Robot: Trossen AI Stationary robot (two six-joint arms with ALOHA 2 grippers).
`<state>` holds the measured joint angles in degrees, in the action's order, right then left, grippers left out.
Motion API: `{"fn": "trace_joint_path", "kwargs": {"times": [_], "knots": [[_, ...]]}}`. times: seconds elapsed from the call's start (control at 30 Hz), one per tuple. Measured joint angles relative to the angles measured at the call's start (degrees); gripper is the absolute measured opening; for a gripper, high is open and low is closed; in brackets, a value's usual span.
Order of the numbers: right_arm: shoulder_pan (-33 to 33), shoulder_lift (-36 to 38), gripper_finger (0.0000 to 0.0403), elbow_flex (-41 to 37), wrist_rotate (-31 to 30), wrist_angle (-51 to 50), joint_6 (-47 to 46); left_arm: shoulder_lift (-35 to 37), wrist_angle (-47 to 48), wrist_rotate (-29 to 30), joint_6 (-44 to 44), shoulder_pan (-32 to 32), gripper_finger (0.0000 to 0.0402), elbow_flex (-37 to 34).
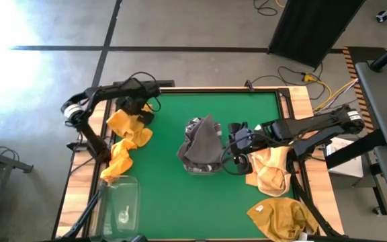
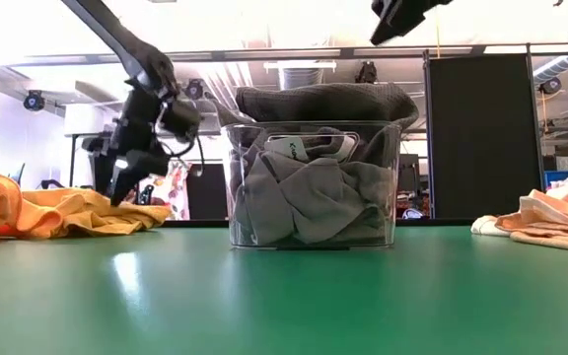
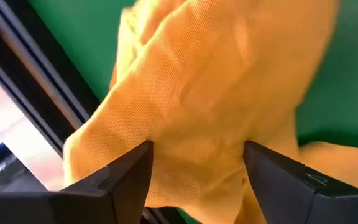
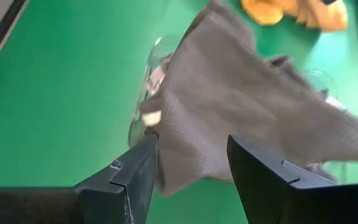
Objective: Sort towels by color in basket
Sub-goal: Put the top yellow towel into the bottom transparent bin
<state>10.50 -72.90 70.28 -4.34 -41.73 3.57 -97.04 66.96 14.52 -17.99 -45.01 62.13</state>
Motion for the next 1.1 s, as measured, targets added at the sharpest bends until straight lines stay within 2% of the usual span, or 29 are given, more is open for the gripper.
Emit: {"fn": "trace_joint_path", "kwargs": {"times": [0.2, 0.33, 0.43, 0.57, 0.6, 0.73, 0.83, 0.97, 1.1], "knots": [[0.46, -0.28, 0.0187, -1.75, -0.13, 0.12, -2.59, -5.67, 2.23, 1.26, 0.49, 0.1, 0.0233, 0.12], [0.58, -0.31, 0.0188, -2.42, -0.13, 0.12, -3.69, -6.1, 3.74, 1.46, 0.58, 0.04, 0.0201, 1.22], [0.66, -0.31, 0.0189, -2.92, -0.13, 0.06, -3.82, -6.1, 4.43, 1.46, 0.86, 0.07, 0.0146, 1.52], [0.74, -0.31, 0.0183, -3.11, -0.13, 0.11, -4.55, -6.07, 4.39, 2.21, 1.39, 0.0, 0.0035, 1.55], [0.93, -0.31, 0.0182, -3.13, -0.14, 0.09, -4.58, -6.06, 4.39, 2.94, 1.08, 0.0, 0.0018, 1.55], [2.02, -0.31, 0.0174, -3.15, -0.11, 0.08, -4.67, -5.24, 5.8, 3.63, 0.94, 0.79, 0.0006, 1.91], [2.86, -0.31, 0.017, -3.15, -0.11, 0.09, -4.65, -2.07, 8.22, 3.6, 0.11, 2.74, 0.0002, 3.0], [3.17, -0.28, 0.0163, -3.15, -0.13, 0.12, -4.5, 5.03, 12.8, 3.5, -2.12, 6.99, 0.0, 5.63], [3.13, -0.28, 0.0157, -3.15, -0.2, 0.62, -3.7, 14.28, 16.66, 1.51, -4.79, 14.03, 0.0, 8.26]]}}
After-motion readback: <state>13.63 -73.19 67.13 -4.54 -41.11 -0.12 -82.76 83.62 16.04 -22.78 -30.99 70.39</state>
